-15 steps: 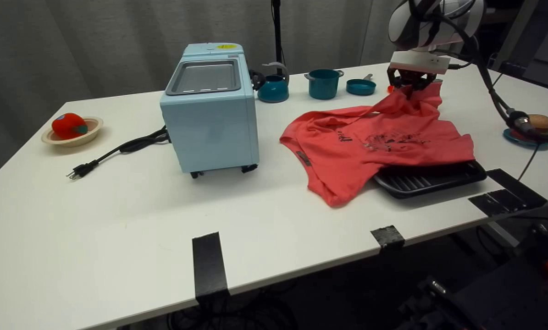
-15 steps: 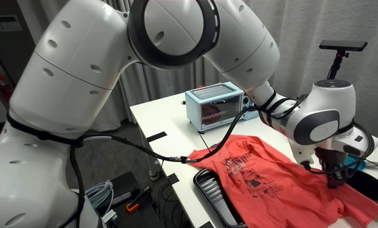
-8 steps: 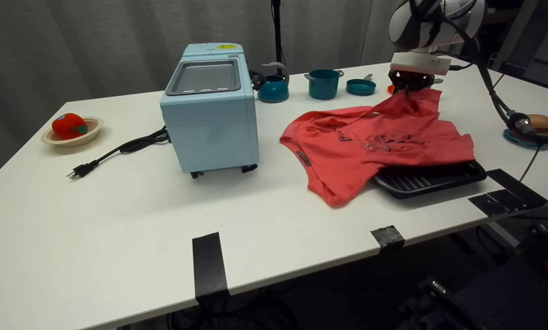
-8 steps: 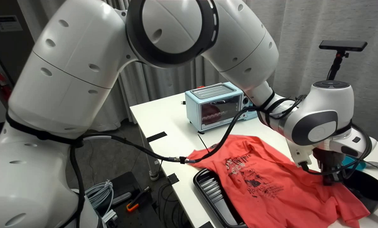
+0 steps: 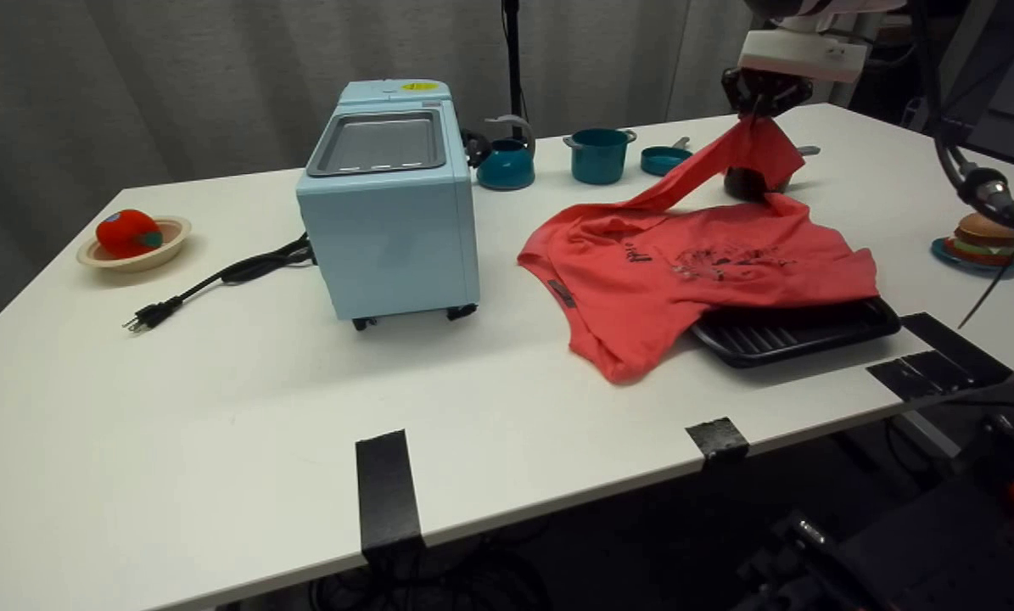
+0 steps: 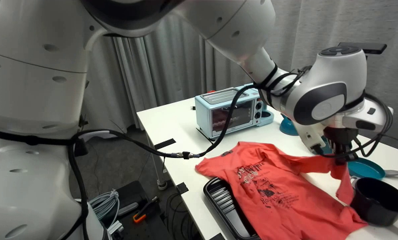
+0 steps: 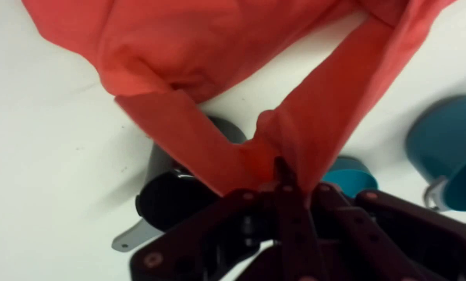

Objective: Fold the right sleeve of the orange shirt then fold the shirt from bottom to top

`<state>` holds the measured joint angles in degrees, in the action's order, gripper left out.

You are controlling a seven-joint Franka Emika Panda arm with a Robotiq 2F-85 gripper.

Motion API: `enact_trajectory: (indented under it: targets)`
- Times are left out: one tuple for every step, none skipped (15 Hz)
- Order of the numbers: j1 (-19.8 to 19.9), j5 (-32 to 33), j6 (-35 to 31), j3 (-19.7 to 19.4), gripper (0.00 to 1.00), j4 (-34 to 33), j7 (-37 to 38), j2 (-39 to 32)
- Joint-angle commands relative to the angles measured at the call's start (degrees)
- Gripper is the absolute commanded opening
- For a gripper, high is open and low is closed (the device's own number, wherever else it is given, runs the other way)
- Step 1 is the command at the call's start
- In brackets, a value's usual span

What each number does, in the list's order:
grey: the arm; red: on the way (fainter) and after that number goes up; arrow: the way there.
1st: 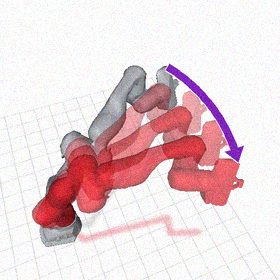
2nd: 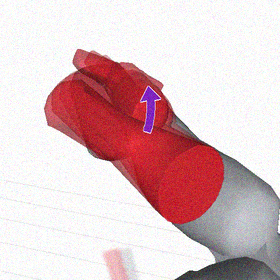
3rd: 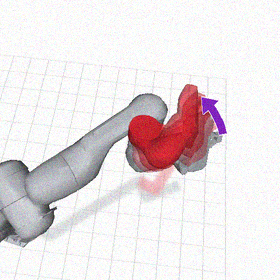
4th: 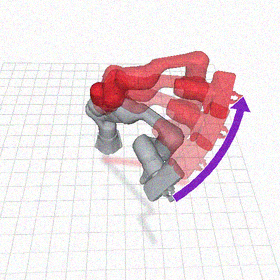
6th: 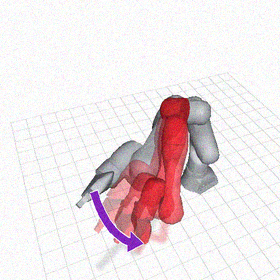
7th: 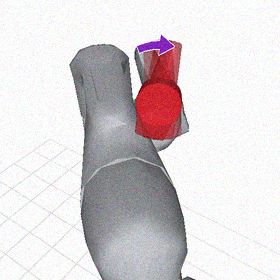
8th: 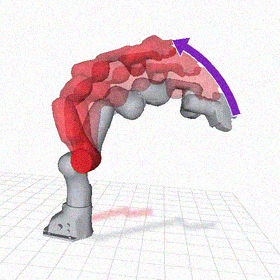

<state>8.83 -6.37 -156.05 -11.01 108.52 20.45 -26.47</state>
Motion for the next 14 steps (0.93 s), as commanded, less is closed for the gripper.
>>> enact_trajectory:
  targets:
    - [1.1,-4.3,-3.6,5.2,0.01,9.8,-9.0,10.9]
    - [1.0,-5.6,-4.2,6.7,0.01,11.4,-11.5,12.8]
    - [1.1,-7.6,-4.3,8.7,0.01,12.9,-14.2,14.5]
    - [1.0,-9.7,-5.2,10.3,0.01,14.2,-16.7,15.9]
    - [0.8,-12.4,-5.5,12.2,0.01,15.4,-19.4,17.3]
    - [0.4,-14.7,-5.5,13.6,0.01,16.1,-21.5,18.3]
    - [0.9,-17.4,-5.3,15.9,0.01,17.0,-24.1,19.3]
    - [0.8,-19.8,-4.5,17.3,0.01,17.8,-26.4,20.2]
    - [0.6,-21.9,-3.2,18.5,0.01,18.5,-28.4,21.0]
    - [0.5,-23.5,-1.7,19.5,0.01,19.3,-30.2,21.9]
    - [0.4,-24.7,-0.3,20.3,0.01,20.5,-32.0,22.9]
    - [0.4,-25.4,1.0,20.9,0.01,21.5,-33.4,23.6]
    - [0.4,-25.3,2.5,21.1,0.01,22.6,-34.4,24.4]
    - [-1.9,-25.3,4.4,18.7,0.01,23.0,-35.5,24.9]
